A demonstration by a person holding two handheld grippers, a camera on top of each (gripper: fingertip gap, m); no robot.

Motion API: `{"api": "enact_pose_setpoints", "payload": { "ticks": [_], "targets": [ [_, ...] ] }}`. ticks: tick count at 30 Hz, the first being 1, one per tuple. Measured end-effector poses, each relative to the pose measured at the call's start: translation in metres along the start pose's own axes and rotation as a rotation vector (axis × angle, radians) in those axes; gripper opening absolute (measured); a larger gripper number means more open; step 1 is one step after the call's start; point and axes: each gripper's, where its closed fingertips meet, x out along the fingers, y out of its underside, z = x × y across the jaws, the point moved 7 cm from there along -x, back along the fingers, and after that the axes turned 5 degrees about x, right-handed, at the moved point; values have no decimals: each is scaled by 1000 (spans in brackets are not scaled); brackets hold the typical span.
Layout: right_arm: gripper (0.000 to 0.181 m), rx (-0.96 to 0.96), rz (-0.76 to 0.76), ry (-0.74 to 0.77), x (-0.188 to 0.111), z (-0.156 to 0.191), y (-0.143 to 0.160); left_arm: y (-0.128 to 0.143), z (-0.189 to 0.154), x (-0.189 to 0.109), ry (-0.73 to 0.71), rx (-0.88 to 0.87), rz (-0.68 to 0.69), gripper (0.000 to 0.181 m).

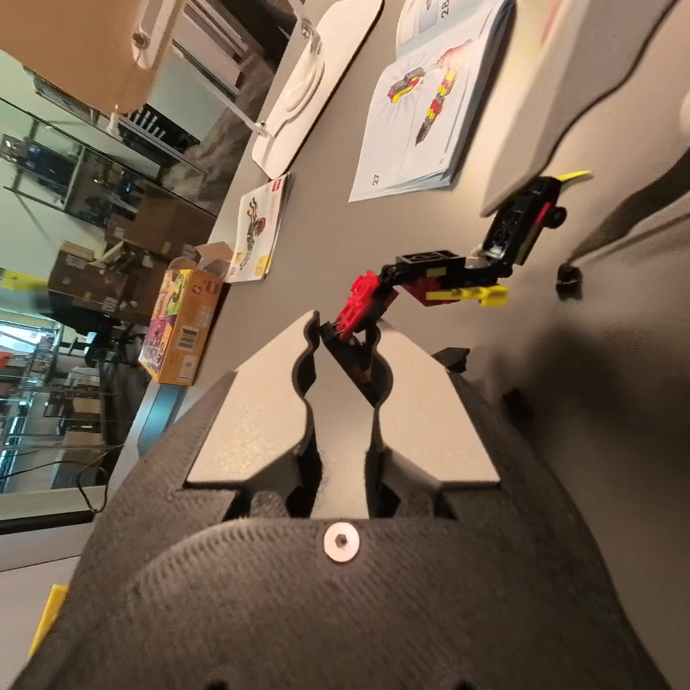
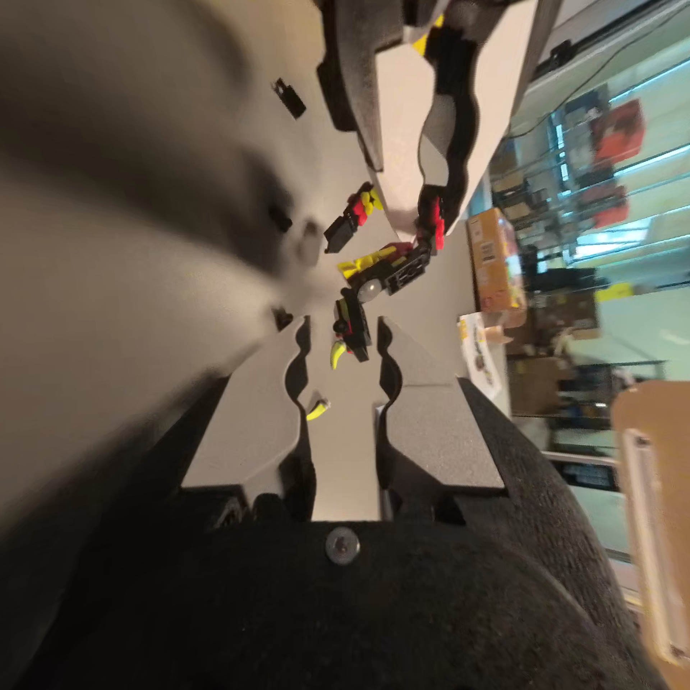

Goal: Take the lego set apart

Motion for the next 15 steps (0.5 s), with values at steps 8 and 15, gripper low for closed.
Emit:
{"api": "enact_pose_setpoints", "payload": {
  "ticks": [8, 15],
  "targets": [
    [15, -220, 103, 89, 12, 9, 5, 3, -5, 2, 76, -7, 12, 23],
    [14, -134, 80, 114, 18, 6, 6, 6, 10, -7, 78, -205, -57, 40]
  ]
}}
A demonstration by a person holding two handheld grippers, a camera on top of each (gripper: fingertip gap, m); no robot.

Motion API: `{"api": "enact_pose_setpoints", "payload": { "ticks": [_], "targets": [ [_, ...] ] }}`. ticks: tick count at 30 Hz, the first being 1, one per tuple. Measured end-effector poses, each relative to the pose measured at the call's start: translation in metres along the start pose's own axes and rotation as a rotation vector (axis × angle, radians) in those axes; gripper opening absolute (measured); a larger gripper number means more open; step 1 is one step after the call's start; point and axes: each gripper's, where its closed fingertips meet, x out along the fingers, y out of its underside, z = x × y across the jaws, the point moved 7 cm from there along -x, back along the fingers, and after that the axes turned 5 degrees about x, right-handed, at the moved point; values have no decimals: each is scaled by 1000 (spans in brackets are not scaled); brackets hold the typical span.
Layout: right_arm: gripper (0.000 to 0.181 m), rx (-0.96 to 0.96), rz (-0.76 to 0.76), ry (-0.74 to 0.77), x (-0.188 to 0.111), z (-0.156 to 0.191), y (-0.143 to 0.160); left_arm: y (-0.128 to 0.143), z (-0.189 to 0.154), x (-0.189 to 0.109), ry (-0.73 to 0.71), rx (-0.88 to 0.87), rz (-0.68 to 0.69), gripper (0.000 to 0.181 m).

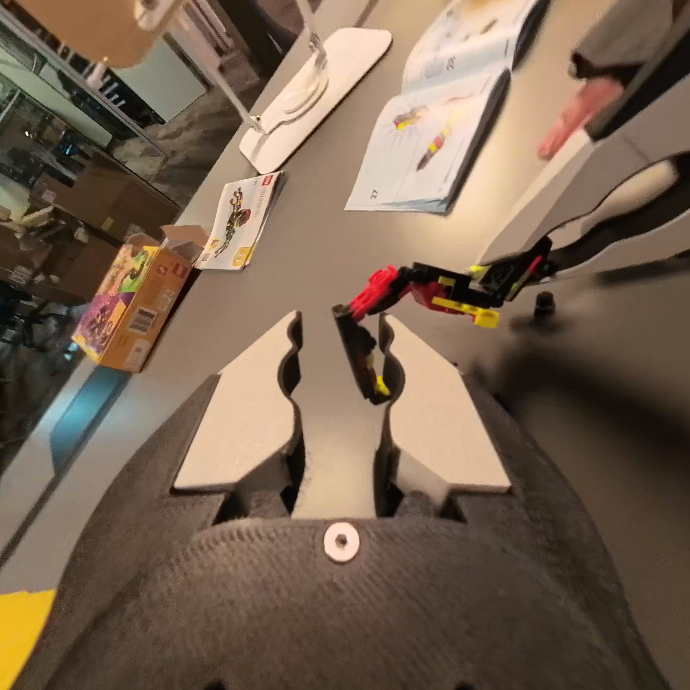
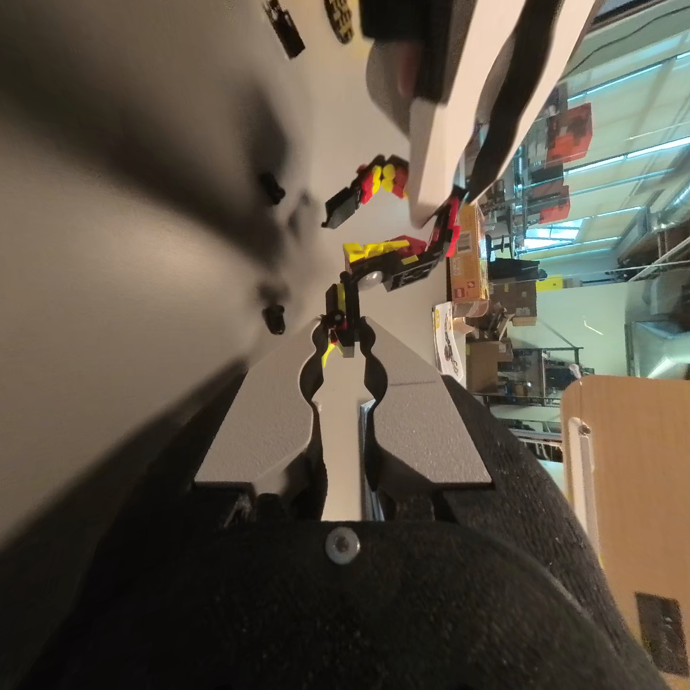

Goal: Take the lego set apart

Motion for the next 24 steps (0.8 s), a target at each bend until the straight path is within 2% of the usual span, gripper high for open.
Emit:
{"api": "enact_pose_setpoints", "payload": {
  "ticks": [5, 8, 12, 19, 24],
  "targets": [
    [14, 29, 11, 41, 7, -1, 6, 1, 18, -21, 31, -245, -158, 46],
    [14, 40, 1, 114, 7, -9, 6, -4, 14, -26, 141, -370, -267, 40],
    [14, 5, 3, 220, 5, -16, 6, -17, 0, -19, 320, -582, -388, 37],
    [14, -42, -14, 354, 0, -25, 1, -21, -5, 0, 293, -750, -417, 39],
    [13, -59, -28, 435, -4, -29, -3, -27, -12, 8, 360, -838, -465, 39]
  ]
}}
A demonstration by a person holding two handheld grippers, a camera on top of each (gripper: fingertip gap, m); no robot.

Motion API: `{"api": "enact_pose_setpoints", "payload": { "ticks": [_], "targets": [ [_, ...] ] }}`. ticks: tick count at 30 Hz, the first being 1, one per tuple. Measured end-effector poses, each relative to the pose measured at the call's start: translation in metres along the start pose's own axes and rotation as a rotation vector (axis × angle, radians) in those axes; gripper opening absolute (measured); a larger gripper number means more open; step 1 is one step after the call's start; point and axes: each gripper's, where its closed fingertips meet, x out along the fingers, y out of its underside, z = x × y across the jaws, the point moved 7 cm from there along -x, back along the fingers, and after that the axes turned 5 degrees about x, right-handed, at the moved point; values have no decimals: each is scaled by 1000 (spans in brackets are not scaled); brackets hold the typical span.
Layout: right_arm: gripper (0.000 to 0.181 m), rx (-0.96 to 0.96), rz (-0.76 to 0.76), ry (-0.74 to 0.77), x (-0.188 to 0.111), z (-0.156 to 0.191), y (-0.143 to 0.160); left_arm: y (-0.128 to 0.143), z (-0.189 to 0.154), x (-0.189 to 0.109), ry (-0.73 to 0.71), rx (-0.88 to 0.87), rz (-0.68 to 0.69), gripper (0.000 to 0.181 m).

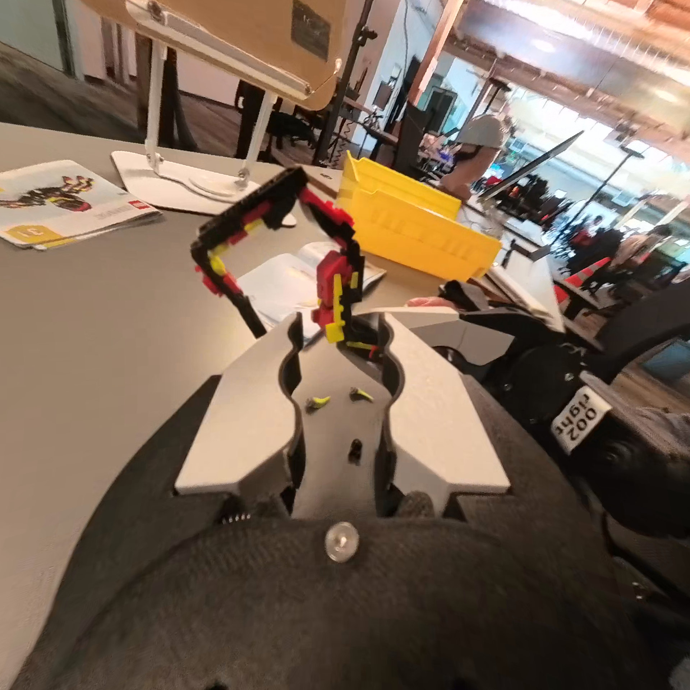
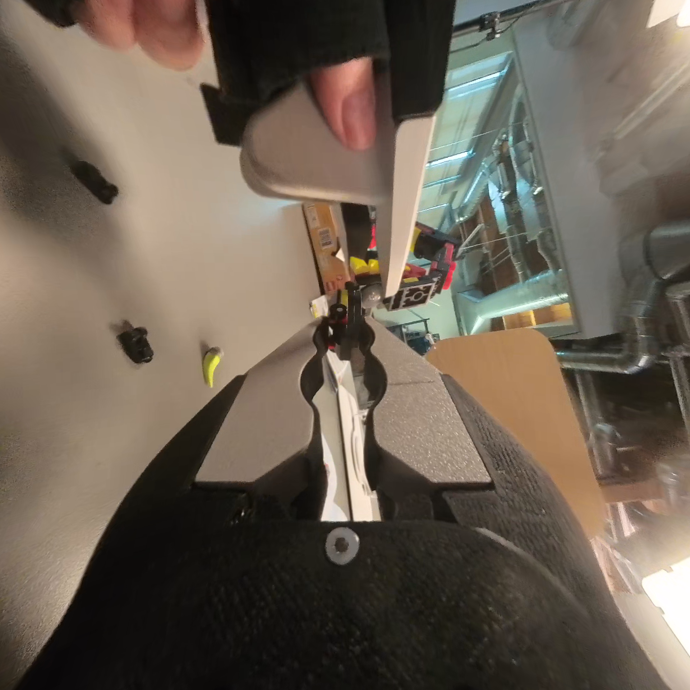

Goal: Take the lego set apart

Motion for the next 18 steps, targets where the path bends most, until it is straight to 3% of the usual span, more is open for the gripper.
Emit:
{"api": "enact_pose_setpoints", "payload": {
  "ticks": [7, 18],
  "targets": [
    [13, 27, -70, 82, -6, -11, -5, -6, -6, 4, 171, -135, -149, 38],
    [14, -66, -60, 101, -6, -9, -6, -3, -4, 6, 76, -18, -129, 22]
  ]
}}
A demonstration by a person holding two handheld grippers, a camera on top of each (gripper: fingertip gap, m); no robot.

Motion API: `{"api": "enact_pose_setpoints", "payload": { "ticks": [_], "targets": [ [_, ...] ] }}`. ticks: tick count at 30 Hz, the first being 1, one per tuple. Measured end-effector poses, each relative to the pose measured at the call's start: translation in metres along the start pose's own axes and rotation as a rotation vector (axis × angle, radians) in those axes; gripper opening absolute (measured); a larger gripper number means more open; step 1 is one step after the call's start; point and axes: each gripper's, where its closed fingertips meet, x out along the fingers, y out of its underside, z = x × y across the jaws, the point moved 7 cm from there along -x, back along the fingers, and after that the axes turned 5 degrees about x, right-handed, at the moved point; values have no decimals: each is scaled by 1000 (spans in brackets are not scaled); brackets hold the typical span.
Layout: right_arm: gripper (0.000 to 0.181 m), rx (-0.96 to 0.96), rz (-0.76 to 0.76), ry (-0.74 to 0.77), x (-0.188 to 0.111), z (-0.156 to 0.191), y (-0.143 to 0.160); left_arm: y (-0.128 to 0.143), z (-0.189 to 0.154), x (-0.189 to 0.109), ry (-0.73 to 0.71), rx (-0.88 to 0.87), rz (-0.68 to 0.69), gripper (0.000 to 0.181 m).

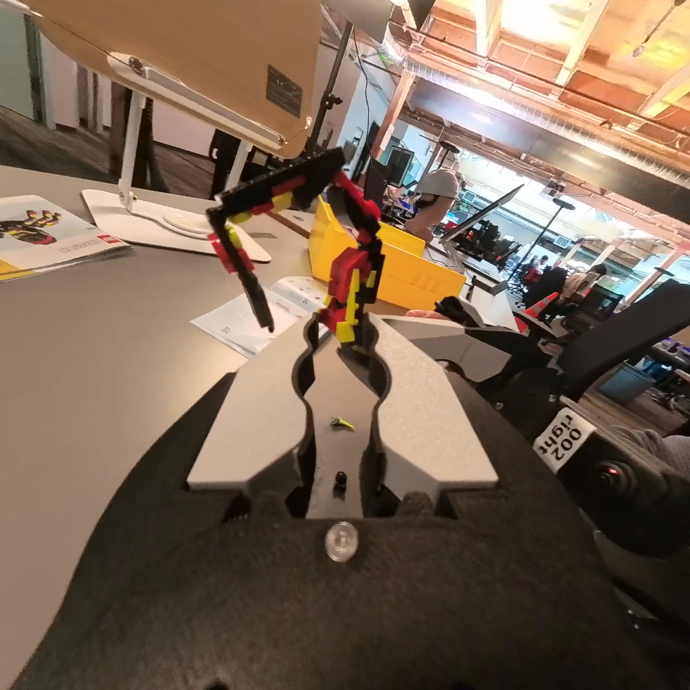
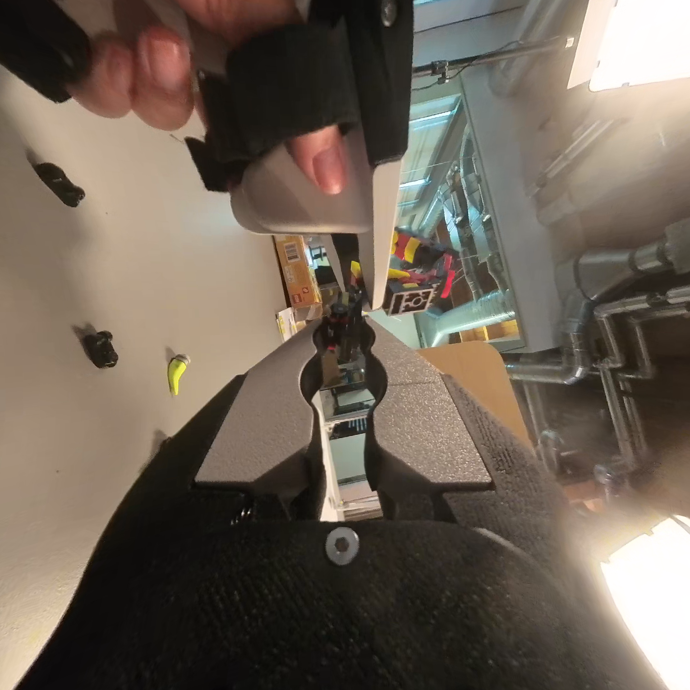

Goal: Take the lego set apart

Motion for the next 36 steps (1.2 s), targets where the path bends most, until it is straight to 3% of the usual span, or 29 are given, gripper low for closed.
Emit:
{"api": "enact_pose_setpoints", "payload": {
  "ticks": [7, 18, 31, 34, 36],
  "targets": [
    [23, 182, -29, -85, 0, -1, 0, 2, 2, 0, -93, 68, -8, 14],
    [17, 180, 15, -120, 4, 5, -3, 5, 1, 1, -181, 194, 37, 14],
    [15, -102, -9, -110, -1, 13, -3, 9, 0, 3, -165, 187, 113, 15],
    [16, 30, -27, -170, -1, 13, -2, 11, 3, 3, -165, 189, 145, 15],
    [32, 231, -27, -288, -5, 11, 4, 13, 8, 1, -225, 244, 176, 15]
  ]
}}
